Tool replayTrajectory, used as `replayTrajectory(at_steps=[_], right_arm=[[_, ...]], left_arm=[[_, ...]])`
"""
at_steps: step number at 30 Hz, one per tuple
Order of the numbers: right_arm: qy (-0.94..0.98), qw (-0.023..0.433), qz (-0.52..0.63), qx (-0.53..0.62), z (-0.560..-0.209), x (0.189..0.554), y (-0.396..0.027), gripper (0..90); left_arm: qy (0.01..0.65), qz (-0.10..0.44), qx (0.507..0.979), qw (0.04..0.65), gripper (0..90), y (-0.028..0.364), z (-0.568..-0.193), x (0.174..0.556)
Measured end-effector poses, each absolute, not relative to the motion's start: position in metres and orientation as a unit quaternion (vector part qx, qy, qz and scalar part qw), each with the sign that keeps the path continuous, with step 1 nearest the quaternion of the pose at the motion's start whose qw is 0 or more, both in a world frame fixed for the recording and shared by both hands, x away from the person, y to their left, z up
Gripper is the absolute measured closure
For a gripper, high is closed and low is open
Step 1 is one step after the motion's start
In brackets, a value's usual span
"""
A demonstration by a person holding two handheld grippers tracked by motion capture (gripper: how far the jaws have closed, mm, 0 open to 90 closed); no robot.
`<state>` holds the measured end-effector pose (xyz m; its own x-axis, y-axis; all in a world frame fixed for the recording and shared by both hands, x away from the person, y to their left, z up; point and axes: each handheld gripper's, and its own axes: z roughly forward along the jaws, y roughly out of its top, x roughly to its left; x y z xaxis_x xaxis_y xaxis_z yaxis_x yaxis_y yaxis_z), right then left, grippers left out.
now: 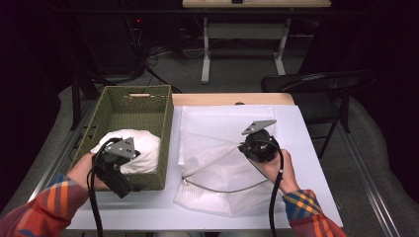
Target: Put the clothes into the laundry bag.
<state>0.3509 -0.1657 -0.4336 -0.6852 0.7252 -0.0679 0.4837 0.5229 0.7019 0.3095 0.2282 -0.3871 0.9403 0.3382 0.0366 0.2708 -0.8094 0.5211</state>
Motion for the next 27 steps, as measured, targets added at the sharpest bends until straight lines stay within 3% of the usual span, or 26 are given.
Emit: replayTrajectory(at_steps=[14, 27], right_arm=[[0.856, 0.180, 0.334, 0.352, -0.435, 0.352, -0.166, 88.0], [0.858, 0.174, 0.332, 0.353, -0.437, 0.353, -0.165, 87.9]], left_arm=[[0.156, 0.095, 0.965, 0.186, 0.0, 0.254, -0.371, 0.369], [0.153, 0.089, 0.981, 0.082, 0.0, 0.254, -0.400, 0.418]])
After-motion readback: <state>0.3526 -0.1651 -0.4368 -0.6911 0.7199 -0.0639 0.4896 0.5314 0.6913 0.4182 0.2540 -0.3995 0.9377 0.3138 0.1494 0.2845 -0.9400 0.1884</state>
